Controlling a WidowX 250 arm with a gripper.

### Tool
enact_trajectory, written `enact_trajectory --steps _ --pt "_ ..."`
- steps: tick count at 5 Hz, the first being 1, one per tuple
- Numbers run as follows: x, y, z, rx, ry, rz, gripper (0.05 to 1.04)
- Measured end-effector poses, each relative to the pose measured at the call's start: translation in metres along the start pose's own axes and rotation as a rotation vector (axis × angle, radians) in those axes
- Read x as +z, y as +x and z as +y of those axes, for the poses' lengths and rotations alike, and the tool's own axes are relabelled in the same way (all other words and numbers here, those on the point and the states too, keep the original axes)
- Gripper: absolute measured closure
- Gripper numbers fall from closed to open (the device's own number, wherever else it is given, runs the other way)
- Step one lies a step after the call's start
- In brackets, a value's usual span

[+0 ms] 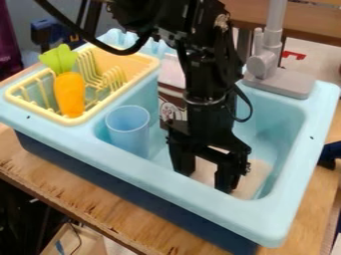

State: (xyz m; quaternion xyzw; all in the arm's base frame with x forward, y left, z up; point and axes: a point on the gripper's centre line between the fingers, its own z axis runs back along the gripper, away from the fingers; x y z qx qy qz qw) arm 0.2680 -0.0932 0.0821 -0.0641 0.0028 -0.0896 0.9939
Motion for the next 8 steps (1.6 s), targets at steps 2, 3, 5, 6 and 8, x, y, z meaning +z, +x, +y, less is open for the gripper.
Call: enact_trajectory --steps 2,3,5,6,8 --pt "-0.001 0.02 -0.004 0.005 -0.076 -0.035 0.082" --pt "0.0 0.046 -0.003 0.042 -0.065 -0.127 0.082" --pt "0.0 0.078 0.001 0.029 -0.009 -0.164 0.082" --pt "0.003 0.075 0.001 0.014 -0.006 -0.157 0.082" --pt "0.037 0.052 -0.001 -0.016 0.004 -0.203 0.083"
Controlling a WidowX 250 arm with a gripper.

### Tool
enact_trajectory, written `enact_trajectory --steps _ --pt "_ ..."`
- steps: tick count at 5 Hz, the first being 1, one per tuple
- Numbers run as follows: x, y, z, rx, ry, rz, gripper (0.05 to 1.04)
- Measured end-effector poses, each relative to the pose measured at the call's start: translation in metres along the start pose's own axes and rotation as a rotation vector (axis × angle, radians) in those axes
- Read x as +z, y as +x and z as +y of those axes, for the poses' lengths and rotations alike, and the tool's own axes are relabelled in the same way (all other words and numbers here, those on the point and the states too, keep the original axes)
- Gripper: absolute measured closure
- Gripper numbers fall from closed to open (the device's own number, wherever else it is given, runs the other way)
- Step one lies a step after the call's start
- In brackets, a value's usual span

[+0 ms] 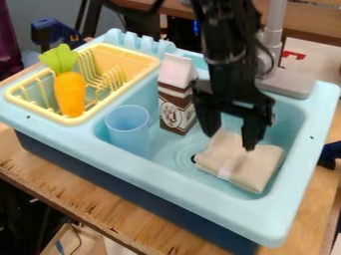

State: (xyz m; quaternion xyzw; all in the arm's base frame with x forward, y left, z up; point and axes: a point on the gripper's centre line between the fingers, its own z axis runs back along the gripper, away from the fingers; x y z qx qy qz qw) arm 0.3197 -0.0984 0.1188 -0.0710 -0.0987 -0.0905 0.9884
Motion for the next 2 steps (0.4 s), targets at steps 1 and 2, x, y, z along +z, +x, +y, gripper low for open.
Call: enact_trajectory --steps 1,2 --pt "0.023 -0.01 -0.001 -0.016 0.008 0.016 0.083" --pt "0.052 -0.02 -0.004 -0.042 0.06 0.065 0.083"
